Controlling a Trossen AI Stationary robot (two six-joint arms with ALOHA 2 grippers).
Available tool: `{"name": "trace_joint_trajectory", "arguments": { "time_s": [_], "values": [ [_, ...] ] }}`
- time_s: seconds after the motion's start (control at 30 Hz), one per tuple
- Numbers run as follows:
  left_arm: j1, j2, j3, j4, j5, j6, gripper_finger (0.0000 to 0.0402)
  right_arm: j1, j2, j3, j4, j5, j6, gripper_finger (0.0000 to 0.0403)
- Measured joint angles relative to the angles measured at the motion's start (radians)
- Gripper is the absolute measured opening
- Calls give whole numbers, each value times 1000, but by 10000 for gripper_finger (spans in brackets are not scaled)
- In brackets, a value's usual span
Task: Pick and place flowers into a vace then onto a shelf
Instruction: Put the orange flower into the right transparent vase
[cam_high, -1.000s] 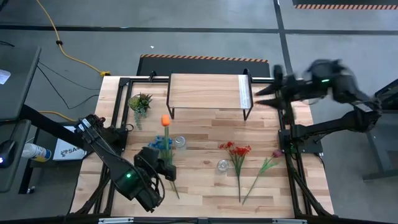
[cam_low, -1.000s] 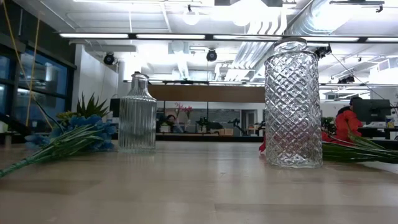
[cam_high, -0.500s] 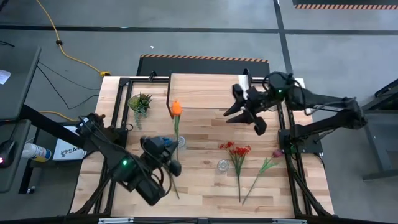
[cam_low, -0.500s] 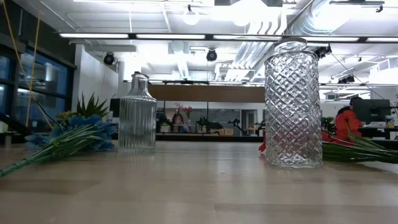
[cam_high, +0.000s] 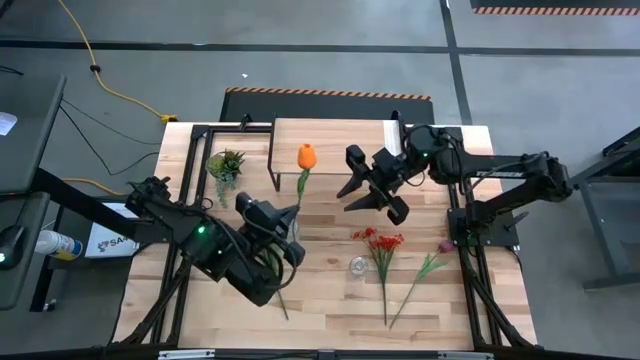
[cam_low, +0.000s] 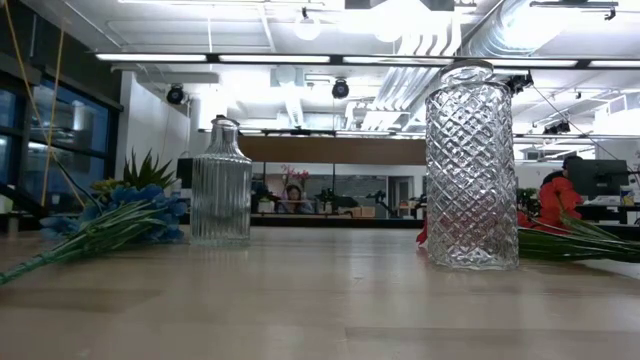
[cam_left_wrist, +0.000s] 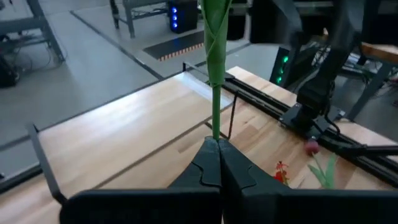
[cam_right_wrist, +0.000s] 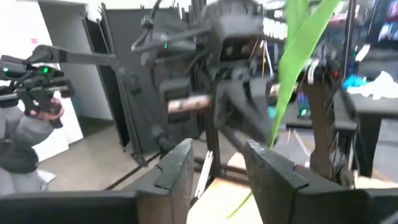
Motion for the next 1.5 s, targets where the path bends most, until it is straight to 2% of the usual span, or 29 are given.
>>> {"name": "trace_joint_trajectory", "arguments": {
  "time_s": [0.27,0.6,1.5],
  "values": [
    [34,0,0,128,7,166,21,0,38,0,86,19,0,188],
    [62,0,0,285,39,351,21,-5,97,0,180,33,52,195],
    [62,0,0,397,48,437,21,-4,102,0,196,82,70,195]
  ]
}}
